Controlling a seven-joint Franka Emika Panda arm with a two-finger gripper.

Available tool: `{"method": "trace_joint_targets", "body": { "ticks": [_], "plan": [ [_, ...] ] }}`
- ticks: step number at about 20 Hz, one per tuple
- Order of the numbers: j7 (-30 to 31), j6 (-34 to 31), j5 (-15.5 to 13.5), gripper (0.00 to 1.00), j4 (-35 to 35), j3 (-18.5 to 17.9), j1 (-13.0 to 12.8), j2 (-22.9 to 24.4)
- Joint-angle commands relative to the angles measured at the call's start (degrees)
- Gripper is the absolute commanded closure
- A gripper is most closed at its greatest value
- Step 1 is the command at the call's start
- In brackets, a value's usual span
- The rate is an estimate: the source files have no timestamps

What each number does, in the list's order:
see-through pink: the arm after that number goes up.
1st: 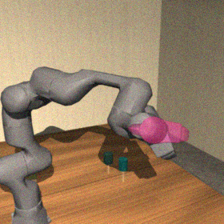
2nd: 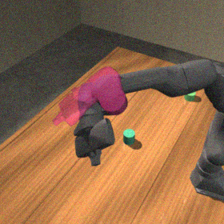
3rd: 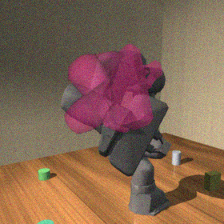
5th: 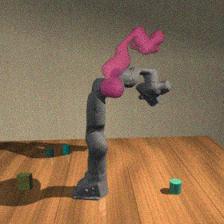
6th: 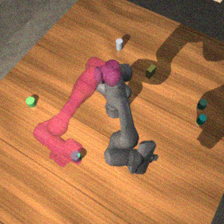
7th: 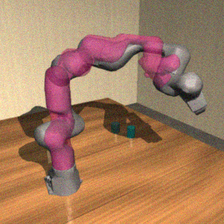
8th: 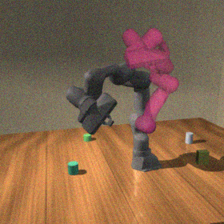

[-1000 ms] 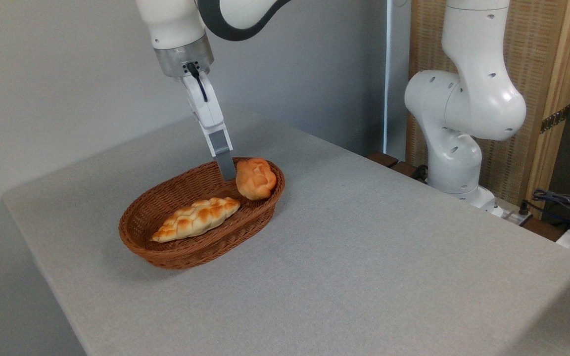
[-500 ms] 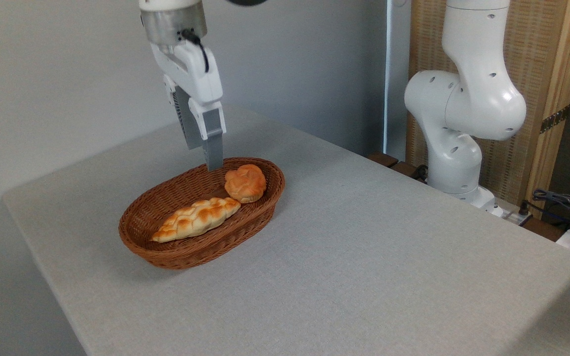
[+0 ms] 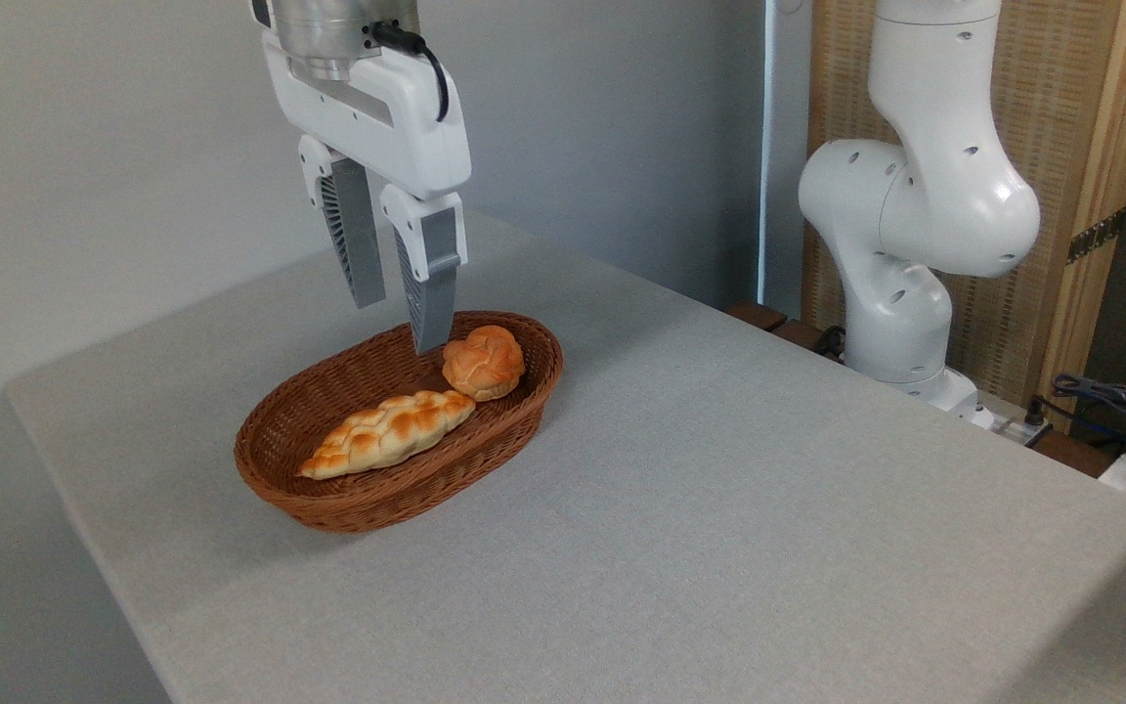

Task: Put bread into the basket

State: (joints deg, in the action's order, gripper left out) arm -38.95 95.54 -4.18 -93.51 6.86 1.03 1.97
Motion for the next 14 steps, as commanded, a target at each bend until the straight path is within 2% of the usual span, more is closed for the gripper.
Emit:
{"method": "trace_joint_targets", "body": {
  "ticks": [1, 3, 7, 14],
  "plan": [
    [0.71, -1.58, 0.67, 0.00, 1.58, -2.20, -0.59, -0.30],
    [0.89, -1.58, 0.67, 0.00, 1.58, -2.29, -0.59, -0.30],
    [0.63, -1.58, 0.67, 0.00, 2.11, -5.27, -1.99, -0.57],
    [-0.07, -1.67, 0.67, 0.00, 2.11, -5.54, -2.43, -0.65]
  ]
}}
